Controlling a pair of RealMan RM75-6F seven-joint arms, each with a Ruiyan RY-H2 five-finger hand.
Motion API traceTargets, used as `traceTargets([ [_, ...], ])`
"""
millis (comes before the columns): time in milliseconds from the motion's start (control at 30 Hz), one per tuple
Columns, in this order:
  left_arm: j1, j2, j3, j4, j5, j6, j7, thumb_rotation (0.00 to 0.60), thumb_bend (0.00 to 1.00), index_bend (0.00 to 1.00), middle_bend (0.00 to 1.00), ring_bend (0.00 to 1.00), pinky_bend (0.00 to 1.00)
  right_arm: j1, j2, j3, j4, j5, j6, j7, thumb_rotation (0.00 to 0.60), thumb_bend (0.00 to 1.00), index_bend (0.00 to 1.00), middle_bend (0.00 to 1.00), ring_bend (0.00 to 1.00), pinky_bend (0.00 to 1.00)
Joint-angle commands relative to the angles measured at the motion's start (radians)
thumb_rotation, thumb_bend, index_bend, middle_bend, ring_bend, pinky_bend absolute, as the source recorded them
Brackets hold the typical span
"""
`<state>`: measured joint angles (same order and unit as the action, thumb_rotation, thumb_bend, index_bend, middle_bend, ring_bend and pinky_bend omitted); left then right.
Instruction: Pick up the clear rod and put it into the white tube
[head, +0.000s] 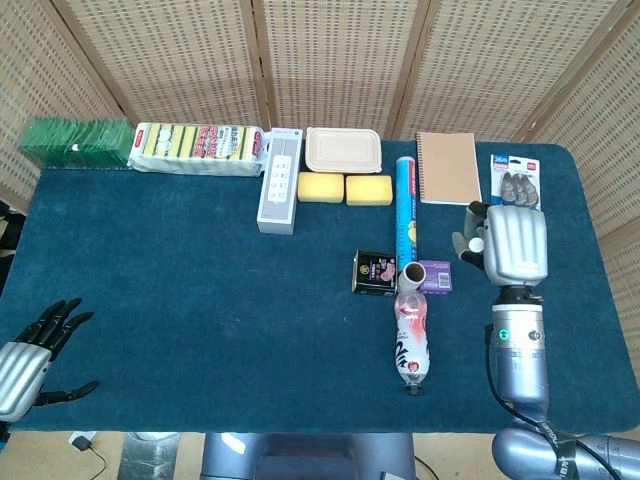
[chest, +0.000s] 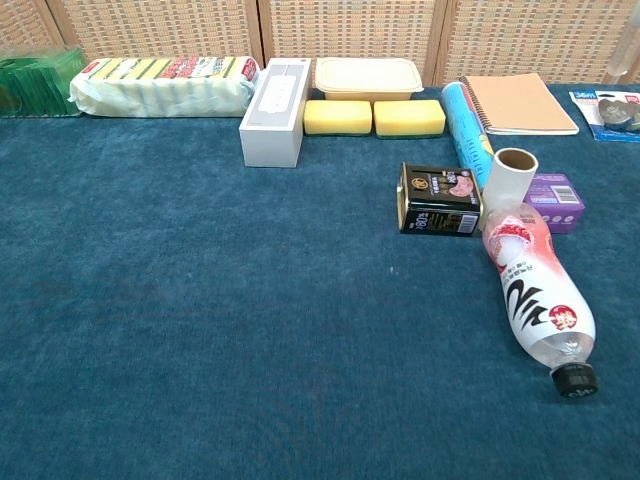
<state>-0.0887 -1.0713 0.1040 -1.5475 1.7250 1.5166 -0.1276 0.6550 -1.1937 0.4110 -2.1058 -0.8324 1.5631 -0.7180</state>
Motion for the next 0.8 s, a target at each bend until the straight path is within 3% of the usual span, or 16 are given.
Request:
traceTargets([
  [33,0.0,0.005,0.008,-0.004,0.014,0.003,-0.004,0.452,0.11,0.11,0.05,0.02,0.23,0.018,-0.024,0.053,0.019,0.064,0.025,0.025,0.6,0.33,0.79,1.0,1.0,0.94],
  [67,0.002,0.007,0.009,-0.003,0.02,0.011,-0.009,0.453,0.11,0.11,0.05,0.02,0.23,0.018,-0.034,0.049,0.006,0.073,0.02,0.031,0.6,0.33,0.79,1.0,1.0,0.94],
  [200,0.006,0.004,-0.001,0.005,0.012,0.029,-0.024,0.45,0.11,0.11,0.05,0.02,0.23,-0.035,0.025,-0.074,-0.167,0.048,-0.101,0.073,0.6,0.33,0.79,1.0,1.0,0.94],
  [233,0.005,0.002,-0.003,0.006,0.006,0.023,-0.021,0.452,0.11,0.11,0.05,0.02,0.23,-0.039,0.04,-0.077,-0.175,0.047,-0.114,0.083,0.6,0.33,0.79,1.0,1.0,0.94],
  [333,-0.001,0.001,0.0,0.002,-0.002,-0.003,-0.008,0.458,0.11,0.11,0.05,0.02,0.23,-0.02,0.036,-0.006,-0.098,0.078,-0.069,0.107,0.6,0.33,0.79,1.0,1.0,0.94],
  [400,-0.001,0.005,0.005,-0.001,0.009,0.002,-0.011,0.455,0.11,0.11,0.05,0.02,0.23,-0.007,0.018,0.006,-0.063,0.083,-0.037,0.083,0.6,0.33,0.8,1.0,1.0,0.94],
  [567,0.006,0.006,0.003,0.004,0.022,0.031,-0.03,0.446,0.11,0.11,0.05,0.02,0.23,-0.039,0.053,-0.078,-0.154,0.034,-0.081,0.08,0.6,0.33,0.8,1.0,1.0,0.94],
  [667,0.003,-0.001,-0.005,0.008,0.005,0.019,-0.021,0.442,0.11,0.11,0.05,0.02,0.23,-0.047,0.094,-0.102,-0.194,0.005,-0.11,0.072,0.6,0.33,0.8,1.0,1.0,0.94],
  [767,-0.002,-0.002,-0.001,-0.003,0.007,0.004,-0.005,0.452,0.11,0.11,0.06,0.02,0.23,-0.002,0.076,0.019,-0.121,0.034,-0.013,0.059,0.6,0.33,0.8,1.0,1.0,0.94],
  [800,0.0,-0.001,0.0,-0.004,0.014,0.012,-0.009,0.454,0.11,0.11,0.06,0.02,0.23,0.0,0.064,0.03,-0.124,0.051,0.002,0.064,0.6,0.34,0.8,1.0,1.0,0.94],
])
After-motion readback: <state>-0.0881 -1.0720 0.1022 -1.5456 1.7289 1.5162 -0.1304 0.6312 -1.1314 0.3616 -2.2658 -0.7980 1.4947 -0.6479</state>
